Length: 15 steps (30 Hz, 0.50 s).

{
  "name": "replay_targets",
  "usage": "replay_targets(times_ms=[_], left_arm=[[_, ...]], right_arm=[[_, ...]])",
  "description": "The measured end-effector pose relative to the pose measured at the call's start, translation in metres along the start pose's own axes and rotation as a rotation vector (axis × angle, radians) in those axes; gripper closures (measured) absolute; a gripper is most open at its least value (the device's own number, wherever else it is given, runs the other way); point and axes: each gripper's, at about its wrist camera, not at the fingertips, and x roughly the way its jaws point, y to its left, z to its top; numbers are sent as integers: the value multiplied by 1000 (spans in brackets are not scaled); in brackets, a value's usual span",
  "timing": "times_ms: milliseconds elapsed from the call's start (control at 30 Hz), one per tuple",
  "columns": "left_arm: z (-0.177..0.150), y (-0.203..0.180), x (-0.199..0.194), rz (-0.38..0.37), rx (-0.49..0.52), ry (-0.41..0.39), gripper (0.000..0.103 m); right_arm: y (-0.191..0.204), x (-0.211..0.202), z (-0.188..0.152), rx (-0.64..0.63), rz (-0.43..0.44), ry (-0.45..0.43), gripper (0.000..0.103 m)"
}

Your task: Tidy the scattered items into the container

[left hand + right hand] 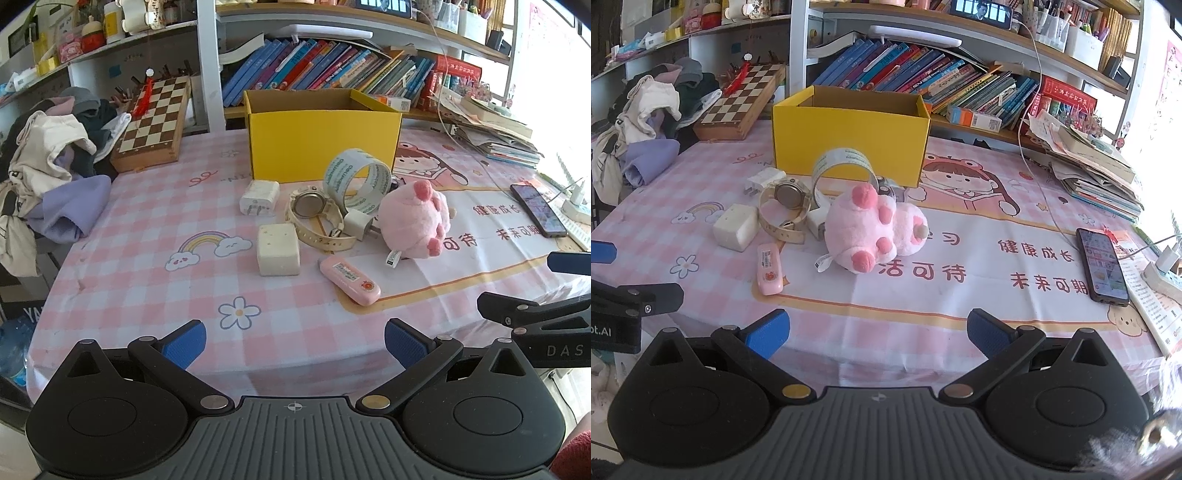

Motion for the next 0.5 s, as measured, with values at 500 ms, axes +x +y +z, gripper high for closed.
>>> replay_targets(times_ms=[500], left_arm=[[1, 4, 2, -4, -6, 1, 0]], right_arm=[[3, 2, 2, -12, 0, 1, 0]])
